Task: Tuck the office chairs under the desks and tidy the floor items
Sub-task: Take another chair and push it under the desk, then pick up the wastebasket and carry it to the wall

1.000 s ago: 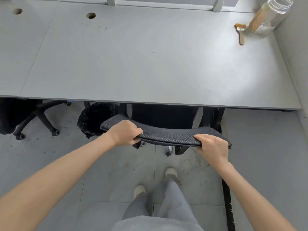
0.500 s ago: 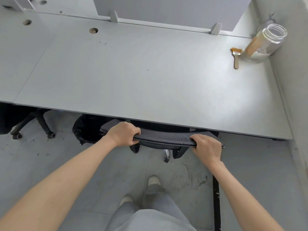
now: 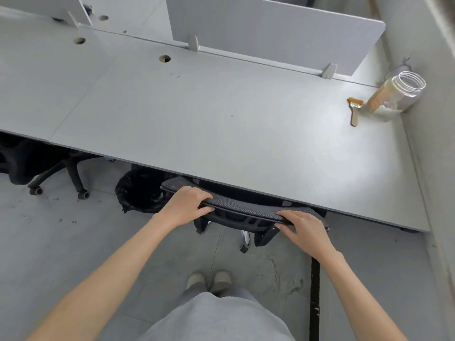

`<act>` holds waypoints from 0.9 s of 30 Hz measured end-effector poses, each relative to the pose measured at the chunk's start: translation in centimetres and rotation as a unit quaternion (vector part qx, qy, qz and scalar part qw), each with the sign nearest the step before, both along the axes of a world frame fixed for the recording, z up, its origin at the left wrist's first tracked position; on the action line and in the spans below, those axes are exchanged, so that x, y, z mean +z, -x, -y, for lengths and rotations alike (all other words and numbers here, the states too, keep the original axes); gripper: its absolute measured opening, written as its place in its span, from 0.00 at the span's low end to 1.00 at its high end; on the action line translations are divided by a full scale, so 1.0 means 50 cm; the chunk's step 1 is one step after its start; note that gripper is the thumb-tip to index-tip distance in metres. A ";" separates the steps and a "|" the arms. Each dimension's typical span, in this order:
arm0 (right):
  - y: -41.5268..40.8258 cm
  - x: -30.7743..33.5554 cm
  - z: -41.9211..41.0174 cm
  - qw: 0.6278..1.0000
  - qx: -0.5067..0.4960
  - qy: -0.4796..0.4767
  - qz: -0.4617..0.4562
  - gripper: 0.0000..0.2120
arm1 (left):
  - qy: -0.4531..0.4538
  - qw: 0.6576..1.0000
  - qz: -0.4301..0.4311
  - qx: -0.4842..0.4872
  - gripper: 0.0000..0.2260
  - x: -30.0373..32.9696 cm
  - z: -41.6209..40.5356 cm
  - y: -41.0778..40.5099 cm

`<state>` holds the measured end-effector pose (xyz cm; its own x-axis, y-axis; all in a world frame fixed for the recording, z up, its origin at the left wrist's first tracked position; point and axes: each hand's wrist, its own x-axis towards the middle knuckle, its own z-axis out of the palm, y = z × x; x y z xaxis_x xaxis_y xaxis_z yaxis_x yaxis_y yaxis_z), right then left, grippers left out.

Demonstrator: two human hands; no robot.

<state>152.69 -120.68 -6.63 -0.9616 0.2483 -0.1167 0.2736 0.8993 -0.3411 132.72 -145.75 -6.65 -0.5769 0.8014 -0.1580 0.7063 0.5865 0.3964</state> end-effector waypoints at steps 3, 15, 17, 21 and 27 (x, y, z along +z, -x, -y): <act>0.002 0.014 0.034 0.999 0.011 0.036 -0.028 0.14 | -0.189 0.965 0.089 0.161 0.09 0.031 0.070 -0.039; 0.139 0.001 0.378 0.916 0.028 0.398 0.026 0.16 | -0.415 0.629 0.216 0.621 0.11 -0.045 0.378 -0.259; 0.161 -0.017 0.420 0.902 0.022 0.425 0.071 0.17 | -0.416 0.591 0.229 0.652 0.12 -0.069 0.413 -0.288; 0.224 -0.062 0.500 0.895 -0.011 0.435 0.098 0.19 | -0.416 0.548 0.242 0.684 0.11 -0.104 0.503 -0.271; 0.343 -0.131 0.691 0.849 -0.178 0.496 0.045 0.18 | -0.356 0.632 0.274 0.632 0.12 -0.135 0.725 -0.054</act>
<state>135.53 -155.24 -13.20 -0.8226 0.2574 -0.5070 0.5329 0.0383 -0.8453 135.40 -182.00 -13.38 -0.8427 -0.2634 -0.4696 -0.5042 0.0798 0.8599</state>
